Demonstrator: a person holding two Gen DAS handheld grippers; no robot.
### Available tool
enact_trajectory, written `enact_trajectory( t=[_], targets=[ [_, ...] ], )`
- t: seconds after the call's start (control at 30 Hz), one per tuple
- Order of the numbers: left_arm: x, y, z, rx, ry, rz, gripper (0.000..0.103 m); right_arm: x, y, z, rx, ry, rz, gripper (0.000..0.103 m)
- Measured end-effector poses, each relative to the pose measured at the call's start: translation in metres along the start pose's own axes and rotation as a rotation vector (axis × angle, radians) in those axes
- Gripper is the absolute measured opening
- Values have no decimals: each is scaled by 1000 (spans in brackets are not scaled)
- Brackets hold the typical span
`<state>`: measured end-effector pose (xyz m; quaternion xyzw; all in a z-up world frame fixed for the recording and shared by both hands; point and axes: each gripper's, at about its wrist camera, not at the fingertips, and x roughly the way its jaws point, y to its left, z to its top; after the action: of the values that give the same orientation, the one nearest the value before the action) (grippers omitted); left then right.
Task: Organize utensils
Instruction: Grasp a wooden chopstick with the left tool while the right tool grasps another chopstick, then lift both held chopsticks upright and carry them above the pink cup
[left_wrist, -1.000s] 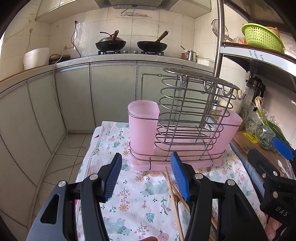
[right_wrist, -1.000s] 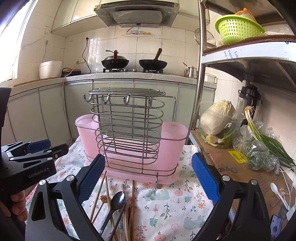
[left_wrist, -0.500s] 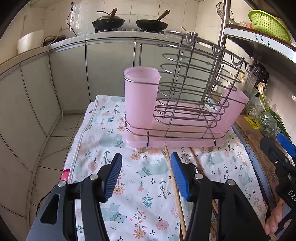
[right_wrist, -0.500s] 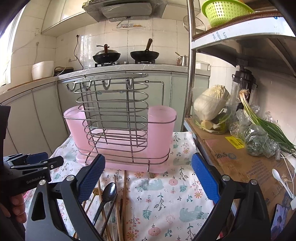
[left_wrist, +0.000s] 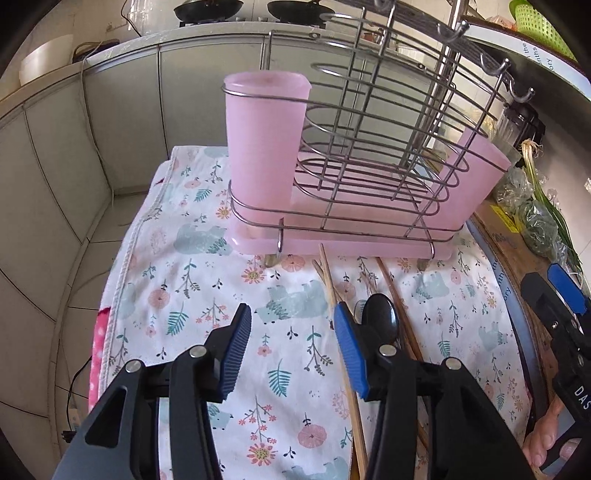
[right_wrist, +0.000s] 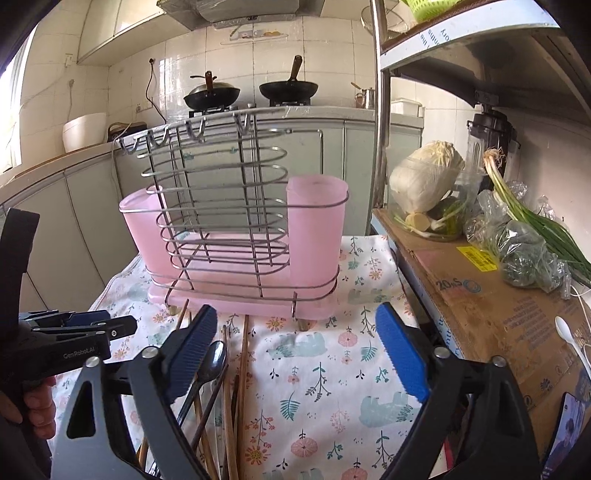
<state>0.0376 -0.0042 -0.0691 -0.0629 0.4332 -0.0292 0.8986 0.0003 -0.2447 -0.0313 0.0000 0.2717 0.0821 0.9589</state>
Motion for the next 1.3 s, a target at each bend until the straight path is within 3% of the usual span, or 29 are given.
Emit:
enact_trajectory(
  t=[0.1, 0.4, 0.53, 0.67, 0.9, 1.13, 1.3],
  targets=[
    [11, -4, 1, 6, 42, -44, 44, 6, -3, -3, 7, 30, 19, 79],
    [50, -16, 11, 22, 127, -61, 26, 29, -16, -16, 77, 168, 94, 51],
    [64, -15, 12, 9, 161, -84, 10, 41, -21, -23, 121, 237, 131, 44],
    [58, -11, 9, 2, 144, -105, 6, 49, -18, -26, 127, 276, 158, 40],
    [30, 5, 5, -14, 96, -127, 6, 71, -9, -27, 133, 351, 217, 18],
    [8, 20, 3, -37, 50, -154, 6, 108, 14, -13, 116, 438, 249, 18],
    [1, 24, 1, -26, 22, -157, 6, 140, 29, -13, 80, 514, 199, 18]
  ],
)
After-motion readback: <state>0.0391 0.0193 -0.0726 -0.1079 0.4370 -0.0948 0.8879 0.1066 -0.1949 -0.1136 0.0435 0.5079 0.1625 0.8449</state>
